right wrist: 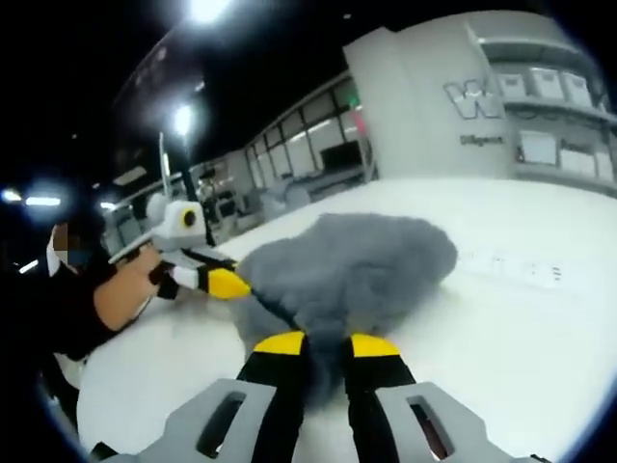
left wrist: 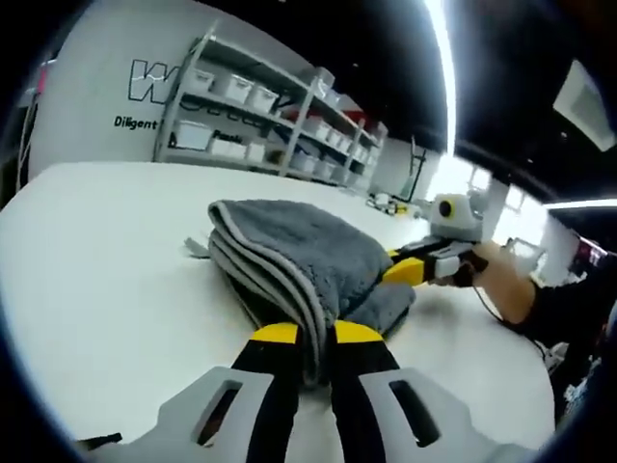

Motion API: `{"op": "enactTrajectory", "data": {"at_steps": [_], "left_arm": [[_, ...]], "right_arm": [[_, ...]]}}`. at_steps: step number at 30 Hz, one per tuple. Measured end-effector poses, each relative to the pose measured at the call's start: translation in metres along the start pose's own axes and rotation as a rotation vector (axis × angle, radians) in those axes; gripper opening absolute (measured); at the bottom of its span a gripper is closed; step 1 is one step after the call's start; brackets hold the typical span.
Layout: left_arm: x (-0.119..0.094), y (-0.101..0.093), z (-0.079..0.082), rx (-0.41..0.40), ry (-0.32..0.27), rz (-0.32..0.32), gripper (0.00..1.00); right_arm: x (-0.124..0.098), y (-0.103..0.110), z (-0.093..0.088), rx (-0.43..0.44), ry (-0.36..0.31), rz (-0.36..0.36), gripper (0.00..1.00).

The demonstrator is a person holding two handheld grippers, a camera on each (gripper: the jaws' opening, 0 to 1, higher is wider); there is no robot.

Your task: Open the folded towel by lifting each exposed corner and separating the folded layers until the towel lies flat within the target outline without major curled edges

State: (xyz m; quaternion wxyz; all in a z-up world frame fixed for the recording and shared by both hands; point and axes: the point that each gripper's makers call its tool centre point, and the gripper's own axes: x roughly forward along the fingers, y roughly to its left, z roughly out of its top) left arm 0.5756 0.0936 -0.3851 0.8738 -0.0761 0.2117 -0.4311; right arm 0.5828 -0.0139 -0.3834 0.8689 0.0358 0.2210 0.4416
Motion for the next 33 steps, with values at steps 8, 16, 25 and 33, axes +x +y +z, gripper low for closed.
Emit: {"op": "enactTrajectory", "data": {"at_steps": [8,16,25,33], "left_arm": [[-0.009,-0.019,-0.009,-0.05,0.028,-0.038,0.08],[-0.017,-0.034,-0.02,-0.033,0.047,-0.041,0.07],[-0.025,-0.058,-0.03,-0.006,0.06,-0.053,0.07],[-0.03,-0.065,-0.034,0.043,0.069,-0.05,0.08]], "right_arm": [[-0.01,0.008,-0.006,0.01,0.021,0.014,0.08],[-0.024,0.027,-0.019,0.034,0.032,0.033,0.08],[-0.042,0.044,-0.031,-0.016,0.07,0.036,0.09],[-0.048,0.052,-0.036,-0.025,0.069,0.034,0.09]]}}
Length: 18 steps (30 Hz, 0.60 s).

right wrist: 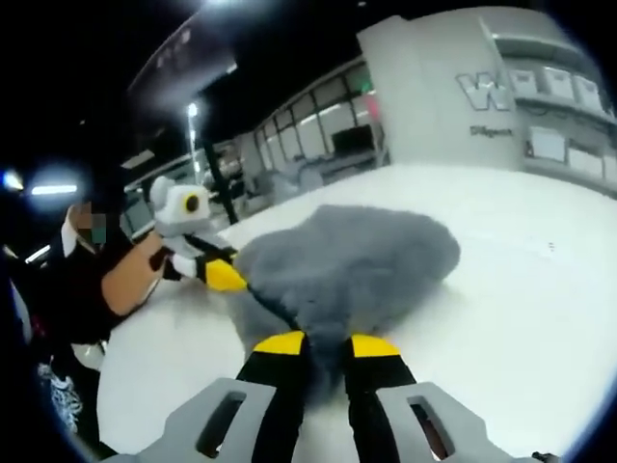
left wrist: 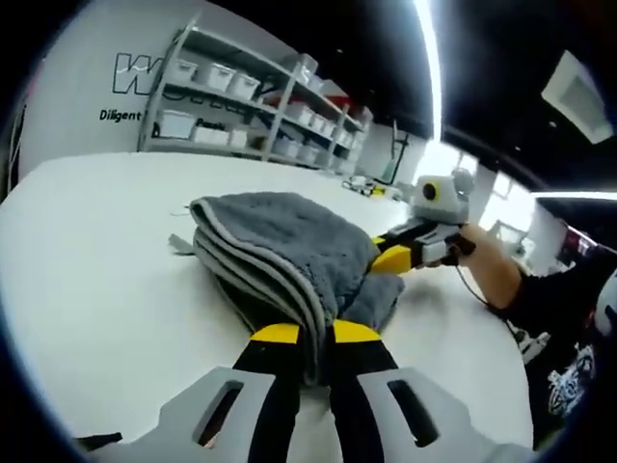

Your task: Open the folded towel by lifting each exposed corner and separating the folded layers until the towel lies flat within the target outline without major curled edges

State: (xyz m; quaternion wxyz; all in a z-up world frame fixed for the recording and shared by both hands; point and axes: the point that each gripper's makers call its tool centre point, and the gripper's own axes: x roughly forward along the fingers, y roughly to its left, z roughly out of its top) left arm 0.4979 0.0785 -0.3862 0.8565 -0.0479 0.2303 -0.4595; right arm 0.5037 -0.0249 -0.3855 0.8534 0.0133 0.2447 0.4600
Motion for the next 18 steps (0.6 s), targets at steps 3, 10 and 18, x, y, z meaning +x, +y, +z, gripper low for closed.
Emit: {"op": "enactTrajectory", "data": {"at_steps": [3,10,18], "left_arm": [[-0.003,-0.006,-0.001,0.026,0.003,0.001,0.08],[-0.012,-0.023,-0.01,0.141,0.014,-0.003,0.08],[-0.017,-0.032,-0.015,0.133,0.011,-0.015,0.08]], "right_arm": [[-0.002,0.005,-0.002,-0.001,-0.007,0.007,0.09],[-0.012,0.022,-0.011,-0.061,0.001,0.045,0.1],[-0.016,0.029,-0.014,-0.07,0.007,0.054,0.1]]}}
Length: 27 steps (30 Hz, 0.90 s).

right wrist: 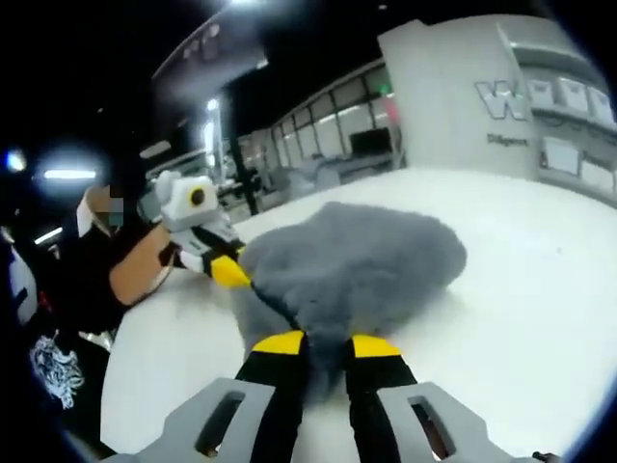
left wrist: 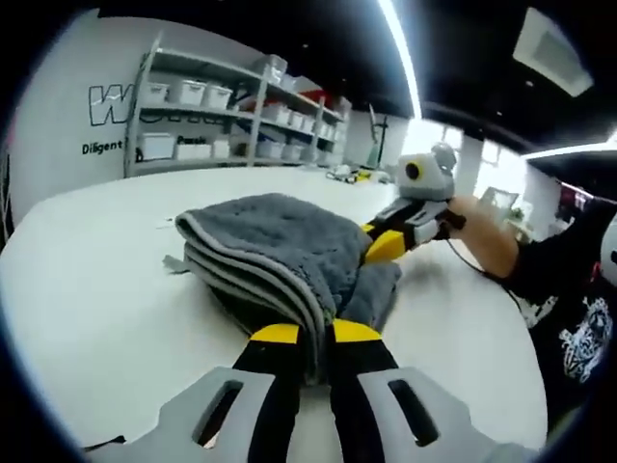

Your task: Open the folded towel by lifting each exposed corner and separating the folded layers until the towel lies flat within the target outline without major curled edges

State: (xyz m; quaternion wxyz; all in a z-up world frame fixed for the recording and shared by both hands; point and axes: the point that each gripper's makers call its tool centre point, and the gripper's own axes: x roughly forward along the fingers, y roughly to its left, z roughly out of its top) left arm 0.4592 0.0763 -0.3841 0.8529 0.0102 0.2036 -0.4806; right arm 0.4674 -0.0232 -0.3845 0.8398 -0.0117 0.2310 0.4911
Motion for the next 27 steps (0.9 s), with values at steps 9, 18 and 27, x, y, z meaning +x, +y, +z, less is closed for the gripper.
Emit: {"op": "enactTrajectory", "data": {"at_steps": [9,18,27], "left_arm": [[-0.003,-0.012,-0.002,0.037,0.025,-0.041,0.08],[-0.008,-0.022,-0.008,0.031,0.022,-0.07,0.08],[-0.014,-0.037,-0.014,0.046,0.024,-0.083,0.08]], "right_arm": [[-0.005,0.008,-0.005,0.006,0.016,0.025,0.1],[-0.01,0.017,-0.009,0.012,0.007,0.033,0.1],[-0.016,0.028,-0.015,0.0,0.013,0.044,0.1]]}}
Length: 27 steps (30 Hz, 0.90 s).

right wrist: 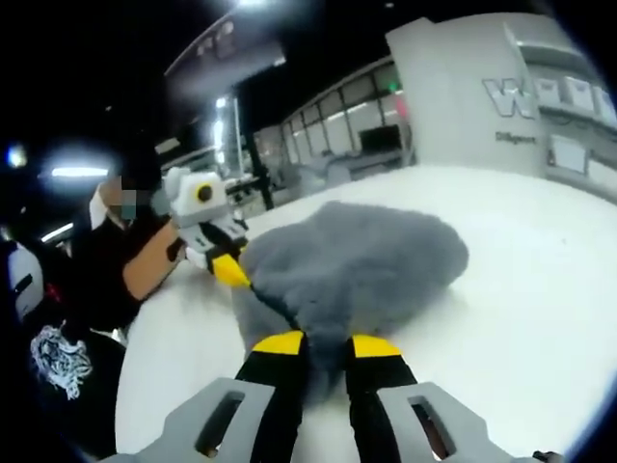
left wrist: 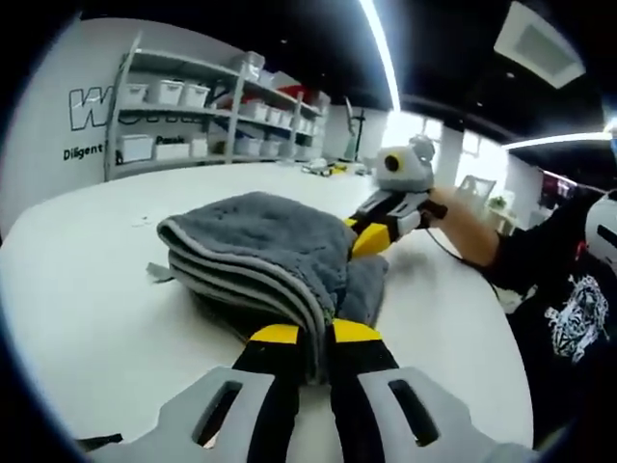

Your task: Open the folded towel by lifting each exposed corner and separating the folded layers until the towel lies flat within the target outline without major curled edges

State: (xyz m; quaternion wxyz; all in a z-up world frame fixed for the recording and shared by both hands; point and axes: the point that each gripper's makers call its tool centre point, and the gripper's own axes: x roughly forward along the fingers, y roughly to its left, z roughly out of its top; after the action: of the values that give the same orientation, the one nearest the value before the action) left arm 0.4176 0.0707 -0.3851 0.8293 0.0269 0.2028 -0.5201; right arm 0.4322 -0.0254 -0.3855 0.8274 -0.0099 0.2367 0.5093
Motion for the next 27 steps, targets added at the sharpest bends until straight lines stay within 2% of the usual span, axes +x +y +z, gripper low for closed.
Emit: {"op": "enactTrajectory", "data": {"at_steps": [11,27], "left_arm": [[-0.009,-0.009,-0.004,-0.019,-0.014,-0.018,0.08],[-0.013,-0.015,-0.007,-0.006,0.004,-0.032,0.08]], "right_arm": [[-0.001,0.014,-0.004,-0.01,0.002,0.017,0.1],[-0.002,0.019,-0.006,-0.005,0.004,0.031,0.1]]}}
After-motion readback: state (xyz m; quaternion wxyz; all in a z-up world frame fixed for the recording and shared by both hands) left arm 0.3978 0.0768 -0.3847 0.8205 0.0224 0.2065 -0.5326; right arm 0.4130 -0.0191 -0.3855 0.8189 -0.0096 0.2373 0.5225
